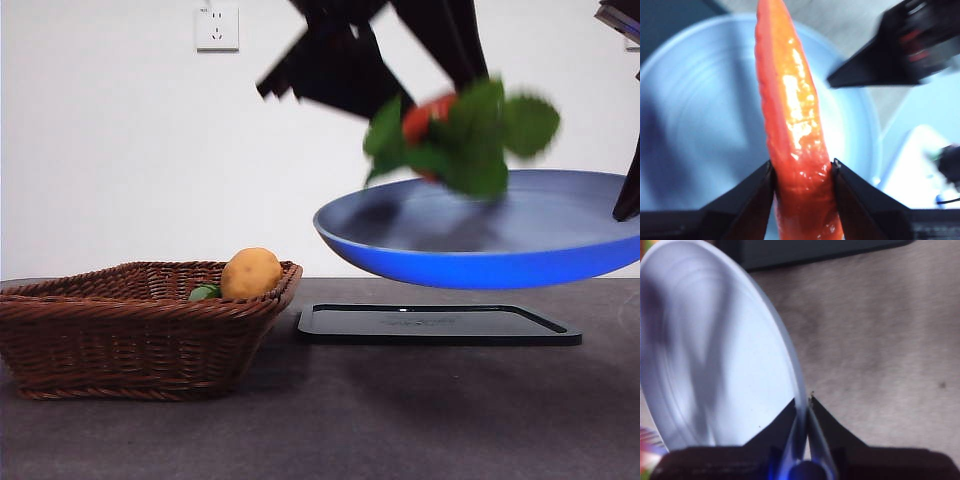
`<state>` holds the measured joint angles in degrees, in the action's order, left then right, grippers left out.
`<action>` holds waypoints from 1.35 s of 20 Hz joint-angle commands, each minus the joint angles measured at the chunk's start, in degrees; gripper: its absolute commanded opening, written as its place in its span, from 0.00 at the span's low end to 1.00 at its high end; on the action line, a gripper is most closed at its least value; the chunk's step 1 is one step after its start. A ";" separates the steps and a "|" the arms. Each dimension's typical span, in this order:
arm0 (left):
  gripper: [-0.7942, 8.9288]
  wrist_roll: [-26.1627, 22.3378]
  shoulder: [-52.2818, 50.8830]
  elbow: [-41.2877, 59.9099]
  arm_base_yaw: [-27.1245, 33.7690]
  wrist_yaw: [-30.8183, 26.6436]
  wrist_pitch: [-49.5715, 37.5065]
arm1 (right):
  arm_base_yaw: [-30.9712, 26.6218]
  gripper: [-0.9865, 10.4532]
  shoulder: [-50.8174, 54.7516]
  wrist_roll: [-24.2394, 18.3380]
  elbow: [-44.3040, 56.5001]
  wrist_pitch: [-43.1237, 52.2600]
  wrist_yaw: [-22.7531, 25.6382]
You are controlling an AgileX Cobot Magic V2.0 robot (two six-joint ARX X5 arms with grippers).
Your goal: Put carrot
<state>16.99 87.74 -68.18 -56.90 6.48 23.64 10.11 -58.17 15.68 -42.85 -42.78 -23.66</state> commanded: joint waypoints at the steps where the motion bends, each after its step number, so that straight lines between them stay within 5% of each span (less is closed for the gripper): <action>1: 0.24 -1.22 3.58 -0.66 -0.81 -0.39 -0.46 | 0.15 0.09 -0.46 0.63 -0.70 0.68 -0.50; 6: 0.24 -3.93 5.18 -0.66 -0.87 -0.31 1.73 | 0.15 0.09 -0.46 1.42 -0.70 0.24 -0.52; 10: 0.41 -3.54 5.18 -0.66 -0.87 -0.20 1.68 | 0.15 0.09 -0.46 1.44 -0.70 0.15 -0.50; 16: 0.41 -3.58 -1.18 -3.85 1.18 -0.48 7.65 | -0.50 0.09 -2.97 1.84 -0.85 -2.12 -0.39; 21: 0.41 -5.86 -13.79 -6.01 5.09 -0.66 16.26 | -2.01 0.09 -15.96 -0.35 -8.59 -1.81 -0.46; 27: 0.41 -6.51 -25.94 -6.01 6.71 -9.57 26.08 | -3.74 0.09 -37.64 -0.61 -28.50 4.28 -0.24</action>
<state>11.31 60.86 -73.58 -49.87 -2.79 50.02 6.35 -94.63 15.20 -70.26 -38.87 -23.81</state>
